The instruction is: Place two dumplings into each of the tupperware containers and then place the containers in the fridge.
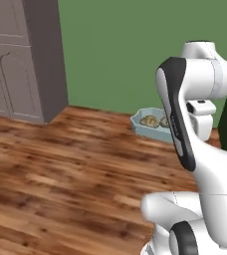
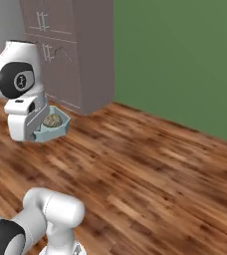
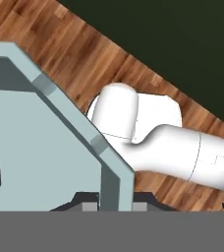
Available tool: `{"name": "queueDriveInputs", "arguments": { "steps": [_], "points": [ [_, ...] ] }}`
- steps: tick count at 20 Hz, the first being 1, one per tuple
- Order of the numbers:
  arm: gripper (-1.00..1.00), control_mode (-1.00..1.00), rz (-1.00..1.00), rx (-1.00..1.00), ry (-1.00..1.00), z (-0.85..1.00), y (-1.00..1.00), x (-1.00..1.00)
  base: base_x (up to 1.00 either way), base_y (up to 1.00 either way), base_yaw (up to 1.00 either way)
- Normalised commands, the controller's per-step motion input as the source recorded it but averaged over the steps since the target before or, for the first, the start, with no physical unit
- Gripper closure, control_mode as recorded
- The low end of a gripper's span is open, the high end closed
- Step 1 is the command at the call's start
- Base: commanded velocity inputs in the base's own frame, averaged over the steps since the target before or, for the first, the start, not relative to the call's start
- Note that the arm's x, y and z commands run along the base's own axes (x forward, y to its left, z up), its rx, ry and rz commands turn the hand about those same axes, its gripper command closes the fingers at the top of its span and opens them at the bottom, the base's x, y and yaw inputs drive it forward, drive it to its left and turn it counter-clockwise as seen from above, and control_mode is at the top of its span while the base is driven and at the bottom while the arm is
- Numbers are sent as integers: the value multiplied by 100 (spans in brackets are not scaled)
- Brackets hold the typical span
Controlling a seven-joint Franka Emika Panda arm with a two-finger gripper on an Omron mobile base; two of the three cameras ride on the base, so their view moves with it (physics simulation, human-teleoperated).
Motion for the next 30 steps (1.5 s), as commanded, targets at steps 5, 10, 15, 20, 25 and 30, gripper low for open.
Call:
{"name": "queueDriveInputs", "arguments": {
  "steps": [5,10,15,20,25,30],
  "points": [
    [100,100,0,0,0,0,0,0,100,-37,52],
    [100,100,0,0,0,0,0,0,100,-26,63],
    [100,100,0,0,0,0,0,0,100,-39,50],
    [100,100,0,0,0,0,0,0,100,-44,45],
    [100,100,0,0,0,0,0,0,100,-39,44],
    [100,100,0,0,0,0,0,0,100,-1,23]
  ]
}}
